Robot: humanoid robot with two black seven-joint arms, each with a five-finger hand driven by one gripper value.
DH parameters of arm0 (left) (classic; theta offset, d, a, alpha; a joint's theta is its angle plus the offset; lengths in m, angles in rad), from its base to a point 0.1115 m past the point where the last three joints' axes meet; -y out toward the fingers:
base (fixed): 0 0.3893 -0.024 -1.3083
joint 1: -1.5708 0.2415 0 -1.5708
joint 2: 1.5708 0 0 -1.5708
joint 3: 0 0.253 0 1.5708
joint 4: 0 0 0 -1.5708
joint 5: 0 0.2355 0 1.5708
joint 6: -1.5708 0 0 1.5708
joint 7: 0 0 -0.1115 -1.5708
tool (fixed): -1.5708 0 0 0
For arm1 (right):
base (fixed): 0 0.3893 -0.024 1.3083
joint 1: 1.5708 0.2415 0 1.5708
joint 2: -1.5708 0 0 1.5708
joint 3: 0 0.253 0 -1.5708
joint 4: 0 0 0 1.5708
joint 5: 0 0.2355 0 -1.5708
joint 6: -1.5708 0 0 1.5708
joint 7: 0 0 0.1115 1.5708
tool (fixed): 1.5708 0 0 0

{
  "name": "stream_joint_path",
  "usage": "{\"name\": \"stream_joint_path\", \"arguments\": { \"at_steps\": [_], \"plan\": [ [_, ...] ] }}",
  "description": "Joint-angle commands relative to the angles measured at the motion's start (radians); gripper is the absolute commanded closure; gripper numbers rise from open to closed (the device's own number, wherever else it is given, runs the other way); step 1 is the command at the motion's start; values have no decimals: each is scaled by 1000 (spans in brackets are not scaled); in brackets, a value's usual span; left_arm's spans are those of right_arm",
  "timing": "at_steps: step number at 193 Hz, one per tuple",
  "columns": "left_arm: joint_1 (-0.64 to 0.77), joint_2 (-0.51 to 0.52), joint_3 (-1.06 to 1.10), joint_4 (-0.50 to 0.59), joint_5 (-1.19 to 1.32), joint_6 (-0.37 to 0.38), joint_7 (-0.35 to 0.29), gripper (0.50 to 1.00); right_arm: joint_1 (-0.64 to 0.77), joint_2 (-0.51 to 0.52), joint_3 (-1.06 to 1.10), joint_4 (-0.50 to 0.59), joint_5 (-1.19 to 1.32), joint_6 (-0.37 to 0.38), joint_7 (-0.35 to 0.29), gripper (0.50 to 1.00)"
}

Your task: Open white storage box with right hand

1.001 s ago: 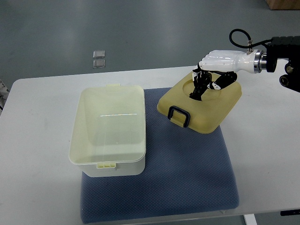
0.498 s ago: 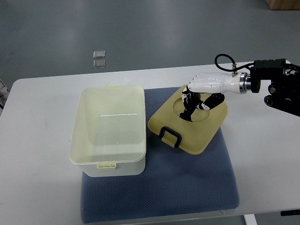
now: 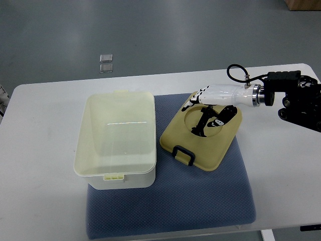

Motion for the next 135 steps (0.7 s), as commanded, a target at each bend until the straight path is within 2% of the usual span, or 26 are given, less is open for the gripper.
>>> {"name": "stream_joint_path", "arguments": {
  "at_steps": [1, 31, 75, 135],
  "plan": [
    [0, 0, 0, 0, -1, 1, 0, 500, 0, -6, 32, 0, 52, 6, 0, 640],
    [-1, 0, 0, 0, 0, 1, 0, 500, -5, -9, 141, 0, 181, 65, 0, 638],
    [0, 0, 0, 0, 0, -1, 0, 500, -78, -11, 288, -23, 515, 225, 0, 636],
    [-1, 0, 0, 0, 0, 1, 0, 500, -187, 73, 437, -161, 805, 211, 0, 636]
  ]
}}
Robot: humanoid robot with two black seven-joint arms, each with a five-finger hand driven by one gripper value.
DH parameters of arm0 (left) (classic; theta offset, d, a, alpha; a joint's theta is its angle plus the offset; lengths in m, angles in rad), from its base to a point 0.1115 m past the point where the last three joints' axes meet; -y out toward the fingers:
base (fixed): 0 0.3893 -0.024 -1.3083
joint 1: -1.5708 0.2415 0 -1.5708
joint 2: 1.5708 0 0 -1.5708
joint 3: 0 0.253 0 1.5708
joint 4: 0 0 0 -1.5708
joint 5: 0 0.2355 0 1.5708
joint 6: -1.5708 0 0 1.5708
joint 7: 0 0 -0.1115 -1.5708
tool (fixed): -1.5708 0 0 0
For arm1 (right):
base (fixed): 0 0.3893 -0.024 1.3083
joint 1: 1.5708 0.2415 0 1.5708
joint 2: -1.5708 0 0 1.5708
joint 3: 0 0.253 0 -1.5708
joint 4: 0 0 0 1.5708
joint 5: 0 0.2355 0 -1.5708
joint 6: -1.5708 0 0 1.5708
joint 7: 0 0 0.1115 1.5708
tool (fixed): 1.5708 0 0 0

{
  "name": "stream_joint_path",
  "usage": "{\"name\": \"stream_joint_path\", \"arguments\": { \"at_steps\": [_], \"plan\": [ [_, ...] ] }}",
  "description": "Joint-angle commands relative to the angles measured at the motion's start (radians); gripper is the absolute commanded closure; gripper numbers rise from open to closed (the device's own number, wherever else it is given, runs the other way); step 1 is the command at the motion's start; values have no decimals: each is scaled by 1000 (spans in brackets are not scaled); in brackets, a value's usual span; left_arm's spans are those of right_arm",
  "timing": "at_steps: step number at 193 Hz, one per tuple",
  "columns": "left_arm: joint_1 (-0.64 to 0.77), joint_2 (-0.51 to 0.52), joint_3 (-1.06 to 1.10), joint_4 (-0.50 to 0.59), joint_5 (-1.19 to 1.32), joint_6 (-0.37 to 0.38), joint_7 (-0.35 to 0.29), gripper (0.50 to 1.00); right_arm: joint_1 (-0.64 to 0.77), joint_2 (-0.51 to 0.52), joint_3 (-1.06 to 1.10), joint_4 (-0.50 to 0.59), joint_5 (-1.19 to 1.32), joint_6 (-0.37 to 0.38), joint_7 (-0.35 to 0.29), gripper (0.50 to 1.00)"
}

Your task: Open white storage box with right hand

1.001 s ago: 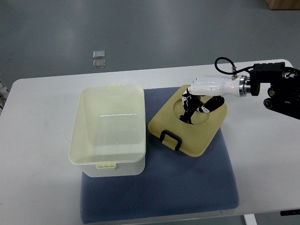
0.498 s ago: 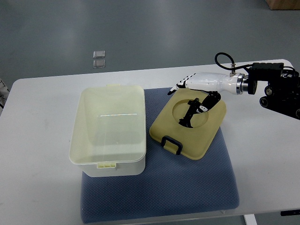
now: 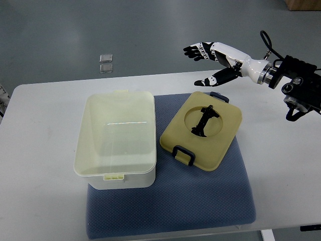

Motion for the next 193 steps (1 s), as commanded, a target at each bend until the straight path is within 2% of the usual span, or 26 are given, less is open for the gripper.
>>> {"name": "stream_joint_path", "arguments": {
  "at_steps": [1, 51, 62, 81, 103, 130, 139, 155, 164, 193],
  "plan": [
    [-1, 0, 0, 0, 0, 1, 0, 500, -18, 27, 59, -38, 73, -6, 0, 636],
    [-1, 0, 0, 0, 0, 0, 0, 500, -53, 46, 133, -146, 458, -6, 0, 636],
    [-1, 0, 0, 0, 0, 1, 0, 500, -68, 46, 131, -149, 569, -6, -29, 634],
    [0, 0, 0, 0, 0, 1, 0, 500, -96, 66, 133, -172, 681, -8, -37, 634],
    [0, 0, 0, 0, 0, 0, 0, 500, -117, 130, 134, -221, 718, -8, -48, 634],
    [0, 0, 0, 0, 0, 0, 0, 500, -150, 164, 168, -236, 753, -8, -120, 632],
    [0, 0, 0, 0, 0, 1, 0, 500, -159, 165, 176, -238, 767, -8, -135, 603],
    [0, 0, 0, 0, 0, 1, 0, 500, -170, 170, 188, -236, 790, -8, -134, 597],
    [0, 0, 0, 0, -1, 0, 0, 500, -176, 184, 198, -238, 796, -9, -126, 574],
    [0, 0, 0, 0, 0, 0, 0, 500, -206, 214, 254, -239, 794, -4, -122, 570]
  ]
}}
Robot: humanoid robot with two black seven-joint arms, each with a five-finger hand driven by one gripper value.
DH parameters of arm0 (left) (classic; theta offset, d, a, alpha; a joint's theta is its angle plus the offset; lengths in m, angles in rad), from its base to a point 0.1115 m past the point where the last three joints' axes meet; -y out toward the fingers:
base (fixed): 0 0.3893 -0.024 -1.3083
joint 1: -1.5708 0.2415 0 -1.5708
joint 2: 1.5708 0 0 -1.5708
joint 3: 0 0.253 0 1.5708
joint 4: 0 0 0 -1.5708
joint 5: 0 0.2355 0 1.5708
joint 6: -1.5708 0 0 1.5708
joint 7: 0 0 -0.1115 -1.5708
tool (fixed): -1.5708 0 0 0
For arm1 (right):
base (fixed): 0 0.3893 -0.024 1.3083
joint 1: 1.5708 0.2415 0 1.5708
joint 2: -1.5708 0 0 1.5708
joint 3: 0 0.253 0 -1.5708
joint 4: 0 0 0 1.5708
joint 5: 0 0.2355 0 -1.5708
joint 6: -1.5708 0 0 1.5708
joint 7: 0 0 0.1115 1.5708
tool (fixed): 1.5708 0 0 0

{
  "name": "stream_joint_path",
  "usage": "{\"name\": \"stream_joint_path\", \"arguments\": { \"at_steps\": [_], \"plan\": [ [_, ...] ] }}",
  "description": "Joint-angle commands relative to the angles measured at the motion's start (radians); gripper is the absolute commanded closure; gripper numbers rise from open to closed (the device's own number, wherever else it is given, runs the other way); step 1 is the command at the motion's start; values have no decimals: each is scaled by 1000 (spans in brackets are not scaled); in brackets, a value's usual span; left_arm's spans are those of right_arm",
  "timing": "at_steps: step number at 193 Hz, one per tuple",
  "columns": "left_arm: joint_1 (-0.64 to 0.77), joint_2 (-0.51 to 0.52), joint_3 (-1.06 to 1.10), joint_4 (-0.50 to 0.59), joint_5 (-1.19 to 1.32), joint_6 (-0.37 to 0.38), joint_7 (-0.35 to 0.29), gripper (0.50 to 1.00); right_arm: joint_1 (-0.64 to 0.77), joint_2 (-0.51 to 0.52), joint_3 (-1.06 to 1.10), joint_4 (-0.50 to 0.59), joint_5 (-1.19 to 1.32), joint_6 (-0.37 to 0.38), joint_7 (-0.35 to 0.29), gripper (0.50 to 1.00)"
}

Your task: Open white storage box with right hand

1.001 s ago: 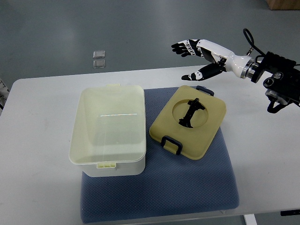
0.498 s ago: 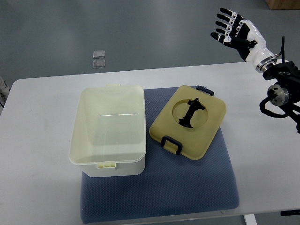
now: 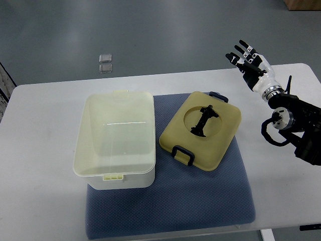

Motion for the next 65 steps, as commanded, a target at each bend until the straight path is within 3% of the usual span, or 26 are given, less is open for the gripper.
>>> {"name": "stream_joint_path", "arguments": {
  "at_steps": [1, 65],
  "plan": [
    [0, 0, 0, 0, 0, -1, 0, 500, -19, 14, 37, -2, -1, 4, 4, 570],
    [3, 0, 0, 0, 0, -2, 0, 500, -42, 18, 94, -5, -1, 2, 104, 570]
  ]
}}
